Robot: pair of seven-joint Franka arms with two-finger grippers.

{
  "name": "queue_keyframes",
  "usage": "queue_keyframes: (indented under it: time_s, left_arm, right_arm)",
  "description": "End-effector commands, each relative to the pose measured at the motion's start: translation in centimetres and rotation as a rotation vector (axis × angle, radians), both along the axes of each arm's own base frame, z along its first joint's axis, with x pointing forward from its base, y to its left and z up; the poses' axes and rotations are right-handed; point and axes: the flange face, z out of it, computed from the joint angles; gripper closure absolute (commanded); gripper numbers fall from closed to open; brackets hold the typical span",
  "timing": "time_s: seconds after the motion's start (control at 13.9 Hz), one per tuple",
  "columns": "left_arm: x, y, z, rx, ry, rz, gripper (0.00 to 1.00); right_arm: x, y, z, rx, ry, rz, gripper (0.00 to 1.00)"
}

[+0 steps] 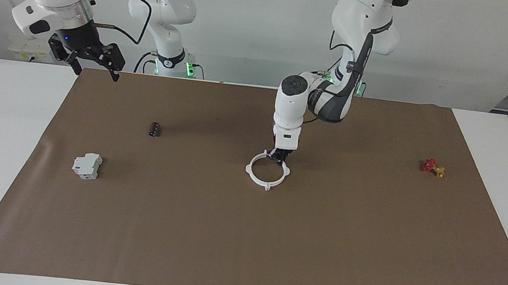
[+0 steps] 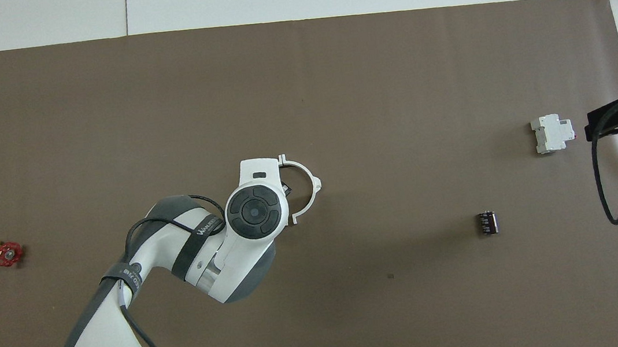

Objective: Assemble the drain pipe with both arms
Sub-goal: 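Lower the clamp half with the left gripper, joining its ends to the placed half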

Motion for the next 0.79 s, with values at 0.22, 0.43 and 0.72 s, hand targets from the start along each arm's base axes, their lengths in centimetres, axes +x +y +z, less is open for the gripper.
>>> queue_keyframes:
  time_s: [0.22,0.43,0.72]
  left_arm:
    - [-0.05,-0.3,0.45,0.02,-0.009,0.003,1.0]
    - [-0.07,-0.28,0.43,0.021,-0.008,0.008,1.0]
    - [-0.08,-0.28,0.4,0.015,-0.01,0.049,1.0]
  right_arm:
    - [-0.16,-0.14,0.28,0.025,0.007,0.013,0.0]
    - [-0.16,-0.14,0.28,0.025,0.007,0.013,0.0]
    - [-0.15,-0.14,0.29,0.025,0.006,0.013,0.0]
